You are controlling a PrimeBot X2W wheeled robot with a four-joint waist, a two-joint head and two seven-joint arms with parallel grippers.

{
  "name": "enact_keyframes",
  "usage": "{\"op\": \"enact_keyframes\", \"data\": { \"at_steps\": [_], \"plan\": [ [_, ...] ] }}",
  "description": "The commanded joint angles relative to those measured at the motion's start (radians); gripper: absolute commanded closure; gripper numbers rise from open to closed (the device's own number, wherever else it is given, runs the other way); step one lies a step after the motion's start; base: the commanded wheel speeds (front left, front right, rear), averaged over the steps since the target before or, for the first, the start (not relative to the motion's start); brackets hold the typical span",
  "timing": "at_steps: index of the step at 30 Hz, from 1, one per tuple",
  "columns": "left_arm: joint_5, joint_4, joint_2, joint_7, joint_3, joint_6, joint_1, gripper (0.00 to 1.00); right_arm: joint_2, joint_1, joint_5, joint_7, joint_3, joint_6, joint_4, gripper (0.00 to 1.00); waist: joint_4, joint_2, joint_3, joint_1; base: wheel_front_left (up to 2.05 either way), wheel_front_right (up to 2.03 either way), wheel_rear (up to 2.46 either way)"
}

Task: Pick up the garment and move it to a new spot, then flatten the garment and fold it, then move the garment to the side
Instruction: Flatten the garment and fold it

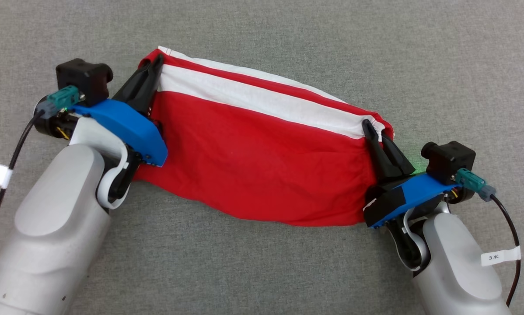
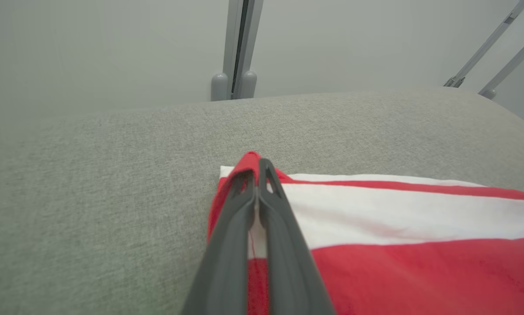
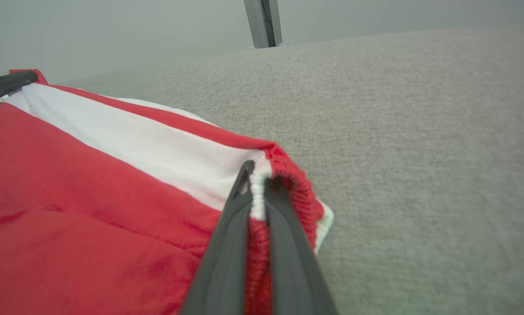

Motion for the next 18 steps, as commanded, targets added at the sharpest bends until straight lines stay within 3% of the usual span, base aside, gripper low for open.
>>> {"op": "enact_keyframes", "data": {
  "at_steps": [1, 2, 3, 5, 6, 7, 18],
  "plan": [
    [-0.001, 0.019, -0.009, 0.004, -0.008, -0.005, -0.024, 1.00, -0.002, -0.014, 0.006, -0.007, 0.004, 0.000, 0.018, 1.00, -0.002, -0.0001, 0.000, -0.0003, 0.00, 0.00, 0.00],
    [0.001, 0.035, -0.013, 0.003, -0.016, -0.008, -0.037, 1.00, -0.002, -0.019, 0.005, -0.013, 0.005, 0.000, 0.025, 0.91, -0.003, -0.0001, 0.001, -0.0003, 0.00, 0.00, 0.00],
    [0.001, 0.050, -0.017, -0.004, -0.021, -0.010, -0.049, 0.97, -0.002, -0.023, 0.005, -0.021, 0.004, 0.000, 0.032, 0.74, -0.004, -0.0001, 0.001, -0.0003, 0.00, 0.00, 0.00],
    [-0.002, 0.074, -0.025, -0.018, -0.027, -0.012, -0.064, 0.37, -0.002, -0.030, -0.002, -0.041, 0.001, 0.000, 0.042, 0.52, -0.006, -0.0001, -0.001, -0.0003, 0.00, 0.00, 0.00],
    [-0.002, 0.085, -0.029, -0.027, -0.030, -0.013, -0.068, 0.00, -0.002, -0.031, -0.003, -0.050, -0.003, 0.000, 0.047, 0.11, -0.006, -0.0001, -0.002, -0.0003, 0.00, 0.00, 0.00],
    [-0.003, 0.094, -0.032, -0.033, -0.033, -0.014, -0.071, 0.00, -0.002, -0.032, -0.005, -0.054, -0.004, 0.000, 0.050, 0.00, -0.007, -0.0001, -0.005, -0.0003, 0.00, 0.00, 0.00],
    [-0.047, 0.061, -0.004, -0.053, -0.067, -0.021, 0.002, 0.00, -0.002, 0.043, -0.019, -0.070, -0.019, 0.000, 0.041, 0.00, 0.002, -0.0001, -0.057, -0.0003, 0.00, 0.00, 0.00]
  ]
}}
